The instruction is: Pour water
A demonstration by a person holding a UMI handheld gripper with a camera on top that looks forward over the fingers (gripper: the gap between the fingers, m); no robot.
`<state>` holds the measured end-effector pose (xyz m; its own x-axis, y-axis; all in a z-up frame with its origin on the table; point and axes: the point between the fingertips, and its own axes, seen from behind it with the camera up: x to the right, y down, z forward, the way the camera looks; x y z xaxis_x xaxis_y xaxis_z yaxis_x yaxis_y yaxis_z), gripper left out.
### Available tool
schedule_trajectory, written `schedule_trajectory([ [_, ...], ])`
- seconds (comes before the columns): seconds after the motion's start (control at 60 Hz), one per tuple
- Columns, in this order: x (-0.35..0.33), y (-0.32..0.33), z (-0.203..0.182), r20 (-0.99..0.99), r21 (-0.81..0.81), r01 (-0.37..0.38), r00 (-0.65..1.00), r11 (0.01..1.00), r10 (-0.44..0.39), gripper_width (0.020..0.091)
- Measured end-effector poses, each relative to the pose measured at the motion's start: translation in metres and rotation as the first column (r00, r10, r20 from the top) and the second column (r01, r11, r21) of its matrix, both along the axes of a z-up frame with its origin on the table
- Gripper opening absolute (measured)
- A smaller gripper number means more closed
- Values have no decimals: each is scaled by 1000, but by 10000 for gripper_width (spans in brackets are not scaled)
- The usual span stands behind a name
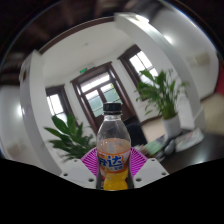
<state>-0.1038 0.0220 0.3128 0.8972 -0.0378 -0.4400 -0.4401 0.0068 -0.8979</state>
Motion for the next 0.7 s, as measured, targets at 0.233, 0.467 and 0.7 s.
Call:
schedule_trajectory([
  [0.233,122,7,-27,522,-133,278,835,951,-171,363],
  [0.467,187,15,-99,525,-205,354,827,913,-202,361],
  [0.7,223,24,-159,528,-211,368,822,905,-211,362],
])
